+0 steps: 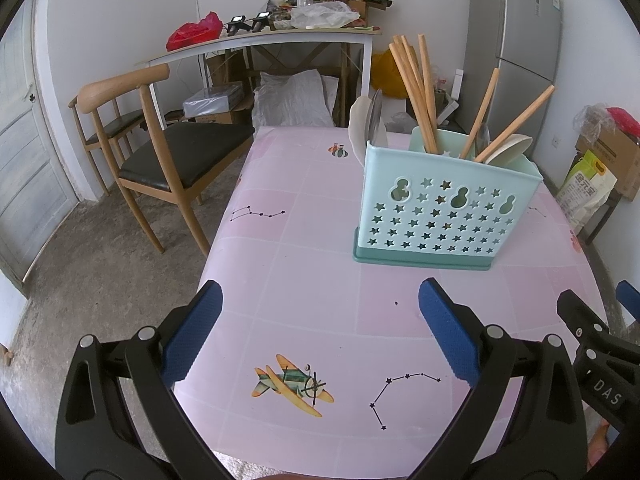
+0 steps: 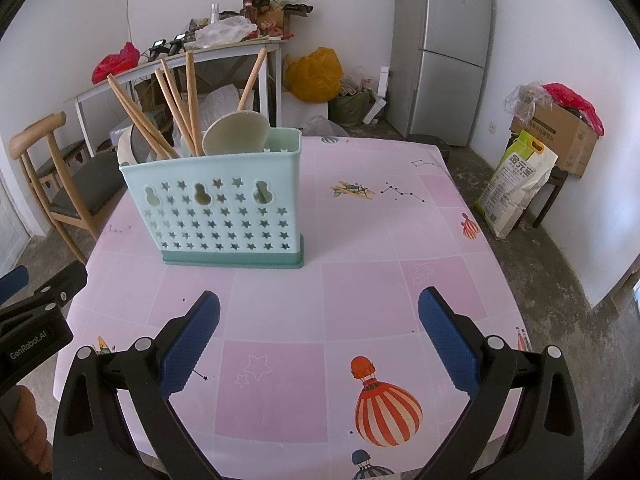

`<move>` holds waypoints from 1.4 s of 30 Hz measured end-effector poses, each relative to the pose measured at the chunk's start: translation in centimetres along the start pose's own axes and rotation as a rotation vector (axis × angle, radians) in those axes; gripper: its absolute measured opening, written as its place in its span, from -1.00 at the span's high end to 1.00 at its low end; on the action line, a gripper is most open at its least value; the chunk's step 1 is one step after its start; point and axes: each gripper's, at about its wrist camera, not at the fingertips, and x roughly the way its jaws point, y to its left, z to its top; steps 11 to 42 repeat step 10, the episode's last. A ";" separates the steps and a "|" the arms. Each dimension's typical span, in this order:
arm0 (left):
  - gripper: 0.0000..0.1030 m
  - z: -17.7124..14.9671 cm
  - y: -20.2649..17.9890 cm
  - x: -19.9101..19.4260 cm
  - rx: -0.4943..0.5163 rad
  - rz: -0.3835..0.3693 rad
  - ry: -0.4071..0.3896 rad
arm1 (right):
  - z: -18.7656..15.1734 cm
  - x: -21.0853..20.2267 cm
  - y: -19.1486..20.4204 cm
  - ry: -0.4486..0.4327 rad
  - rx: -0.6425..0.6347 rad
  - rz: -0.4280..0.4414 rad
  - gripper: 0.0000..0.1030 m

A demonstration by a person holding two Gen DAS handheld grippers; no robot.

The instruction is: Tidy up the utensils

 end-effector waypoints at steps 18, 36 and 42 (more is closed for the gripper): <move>-0.84 0.0 0.0 0.0 -0.001 0.000 0.002 | -0.1 0.0 -0.1 0.002 0.000 0.001 -0.88; -0.84 0.0 0.0 0.0 -0.001 0.000 0.002 | -0.1 0.0 -0.1 0.002 0.000 0.001 -0.88; -0.84 0.0 0.0 0.0 -0.001 0.000 0.002 | -0.1 0.0 -0.1 0.002 0.000 0.001 -0.88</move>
